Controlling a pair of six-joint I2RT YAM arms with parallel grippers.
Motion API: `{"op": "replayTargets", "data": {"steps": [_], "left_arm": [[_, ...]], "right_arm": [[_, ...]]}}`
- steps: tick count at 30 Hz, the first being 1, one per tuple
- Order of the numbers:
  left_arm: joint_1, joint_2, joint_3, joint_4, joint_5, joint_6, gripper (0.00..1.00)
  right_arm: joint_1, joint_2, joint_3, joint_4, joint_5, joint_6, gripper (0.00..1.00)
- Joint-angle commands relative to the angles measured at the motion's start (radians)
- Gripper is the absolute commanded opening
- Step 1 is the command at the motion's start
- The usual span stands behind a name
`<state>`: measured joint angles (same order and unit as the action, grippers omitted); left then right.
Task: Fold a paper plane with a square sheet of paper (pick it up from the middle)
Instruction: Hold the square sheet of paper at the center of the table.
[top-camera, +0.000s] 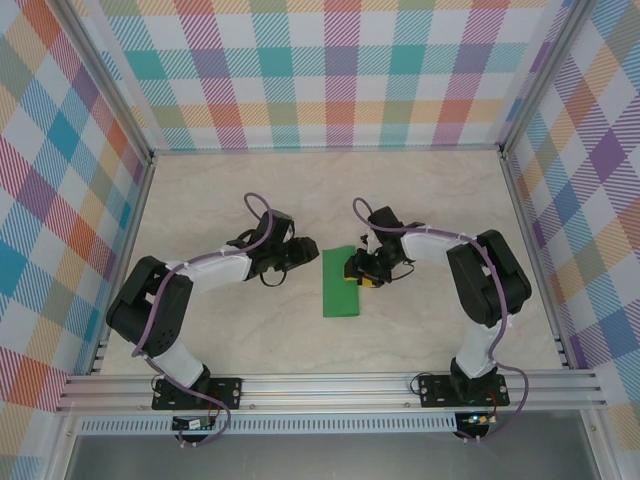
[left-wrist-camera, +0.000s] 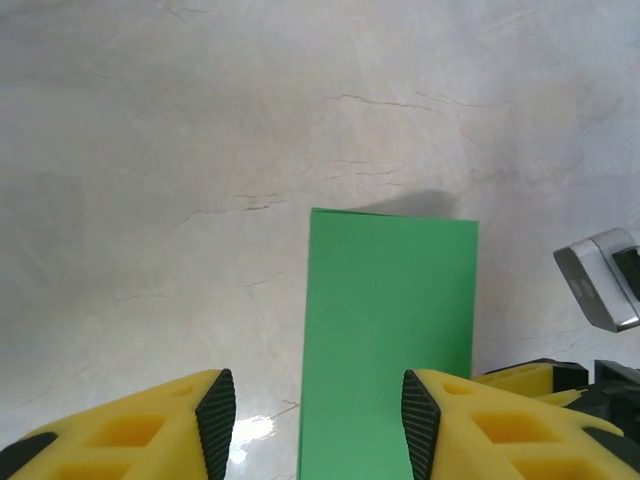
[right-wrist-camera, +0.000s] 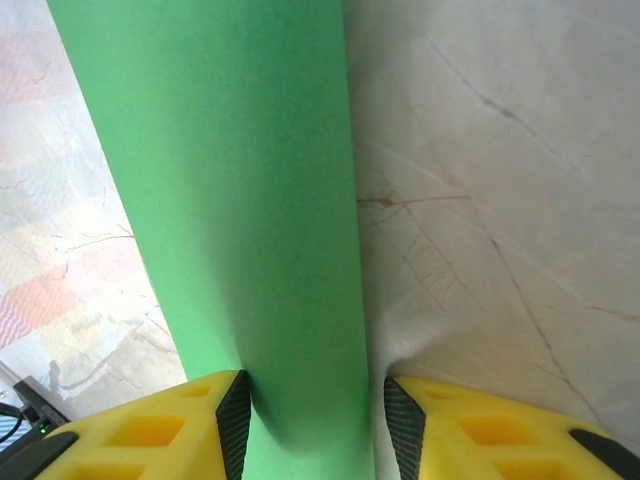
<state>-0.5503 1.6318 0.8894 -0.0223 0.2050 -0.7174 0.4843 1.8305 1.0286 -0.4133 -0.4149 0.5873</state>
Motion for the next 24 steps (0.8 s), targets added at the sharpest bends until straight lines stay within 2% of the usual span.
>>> {"op": "replayTargets", "data": {"steps": [1, 11, 24], "left_arm": [[-0.014, -0.035, 0.015, -0.062, -0.051, -0.02, 0.52], [-0.025, -0.021, -0.002, -0.021, -0.041, -0.056, 0.53], [-0.054, 0.04, 0.007, 0.041, 0.007, -0.064, 0.43]], "right_arm": [[0.005, 0.085, -0.01, -0.026, 0.175, 0.015, 0.45], [0.017, 0.129, 0.019, -0.068, 0.232, 0.002, 0.44], [0.022, 0.17, 0.033, -0.089, 0.265, -0.037, 0.44]]}}
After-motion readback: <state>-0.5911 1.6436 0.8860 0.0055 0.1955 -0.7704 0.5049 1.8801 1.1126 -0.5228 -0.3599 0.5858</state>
